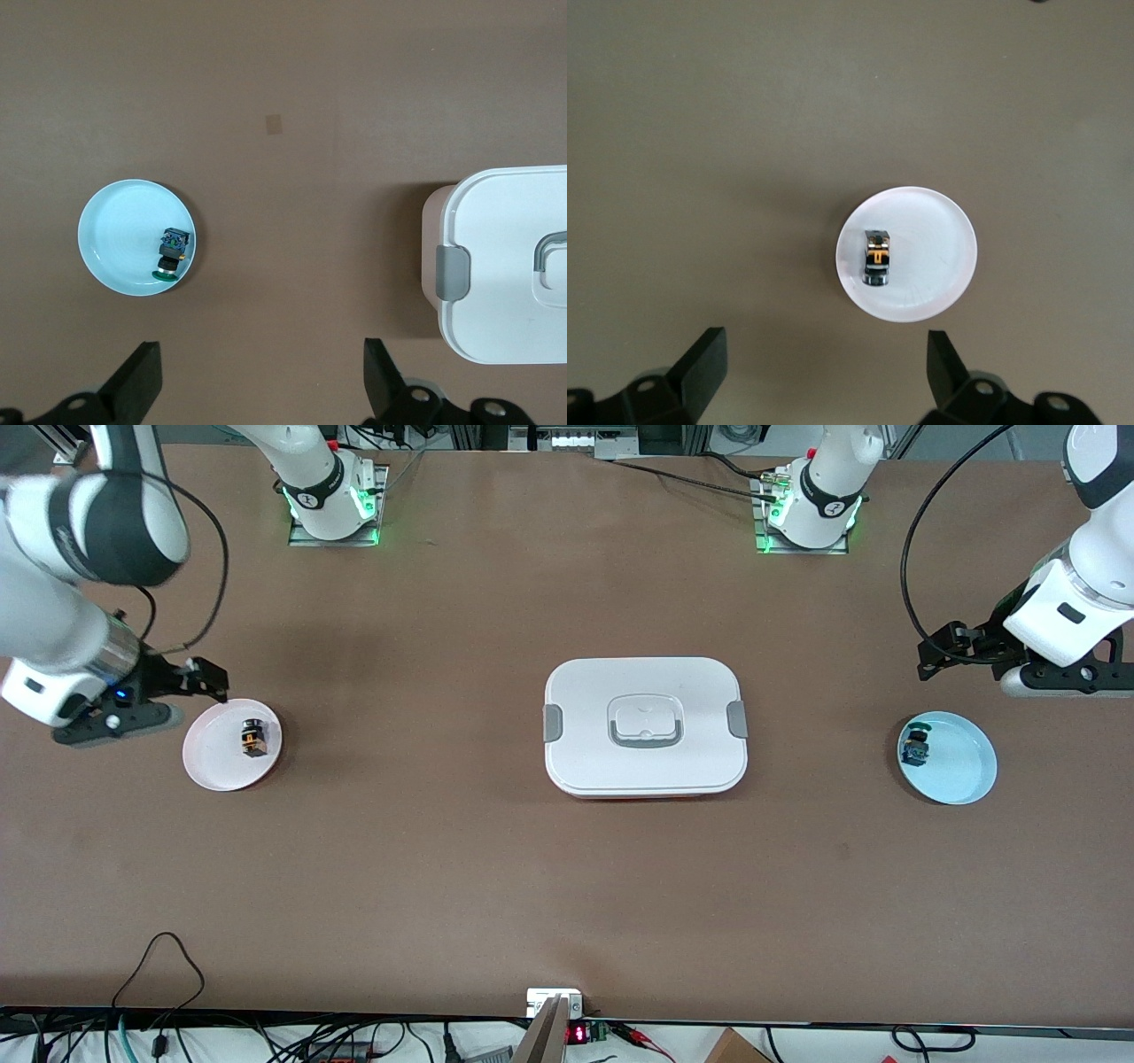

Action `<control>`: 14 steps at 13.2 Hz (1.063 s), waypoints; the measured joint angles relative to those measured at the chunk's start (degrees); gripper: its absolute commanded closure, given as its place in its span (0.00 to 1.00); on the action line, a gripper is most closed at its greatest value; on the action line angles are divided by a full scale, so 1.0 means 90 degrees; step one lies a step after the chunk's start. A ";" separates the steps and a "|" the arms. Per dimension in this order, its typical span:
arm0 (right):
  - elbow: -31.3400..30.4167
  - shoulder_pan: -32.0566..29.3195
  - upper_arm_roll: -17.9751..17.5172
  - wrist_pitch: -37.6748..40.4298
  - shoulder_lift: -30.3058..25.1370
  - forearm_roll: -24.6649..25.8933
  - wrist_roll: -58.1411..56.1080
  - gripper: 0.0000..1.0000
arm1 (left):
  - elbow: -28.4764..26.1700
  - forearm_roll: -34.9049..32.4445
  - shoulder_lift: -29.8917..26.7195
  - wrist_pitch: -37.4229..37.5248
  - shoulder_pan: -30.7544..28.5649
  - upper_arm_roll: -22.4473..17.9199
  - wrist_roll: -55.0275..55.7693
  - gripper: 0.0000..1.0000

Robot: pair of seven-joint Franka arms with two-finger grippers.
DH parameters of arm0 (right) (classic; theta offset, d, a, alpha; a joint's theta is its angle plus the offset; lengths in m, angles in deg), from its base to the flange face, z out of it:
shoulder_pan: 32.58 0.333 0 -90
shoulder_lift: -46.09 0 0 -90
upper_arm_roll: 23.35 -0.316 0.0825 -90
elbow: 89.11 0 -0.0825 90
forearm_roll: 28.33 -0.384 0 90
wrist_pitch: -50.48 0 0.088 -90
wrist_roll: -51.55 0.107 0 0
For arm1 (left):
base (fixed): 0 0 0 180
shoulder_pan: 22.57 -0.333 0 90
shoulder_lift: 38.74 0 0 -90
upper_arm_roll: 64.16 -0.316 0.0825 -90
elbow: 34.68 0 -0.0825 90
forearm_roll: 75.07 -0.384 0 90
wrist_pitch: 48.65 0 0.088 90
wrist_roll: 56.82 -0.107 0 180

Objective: Transfer orange switch to right arm and place

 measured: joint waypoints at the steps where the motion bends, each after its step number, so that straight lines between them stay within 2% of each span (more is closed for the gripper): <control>1: 0.0266 0.0001 -0.0004 0.0196 -0.0078 -0.0002 0.0025 0.00 | 0.0017 0.0000 -0.0001 0.0000 0.0004 0.0019 0.0000 0.00; 3: 0.0712 0.0002 -0.0040 0.0520 -0.0128 -0.0020 0.0034 0.00 | 0.0044 0.0000 -0.0002 0.0019 0.0024 0.0036 0.0000 0.00; 5: 0.0872 0.0006 -0.0091 0.0676 -0.0150 -0.0245 0.0071 0.00 | 0.0047 0.0000 -0.0002 0.0029 0.0042 0.0036 0.0000 0.00; 8: 0.0924 0.0017 -0.0124 0.1319 -0.0216 -0.0619 0.0285 0.00 | 0.0048 0.0000 -0.0002 0.0043 0.0045 0.0035 0.0000 0.00; 14: 0.0924 0.0086 -0.0146 0.1562 -0.0333 -0.0640 0.0370 0.00 | 0.0049 0.0000 -0.0002 0.0113 0.0033 0.0008 0.0000 0.00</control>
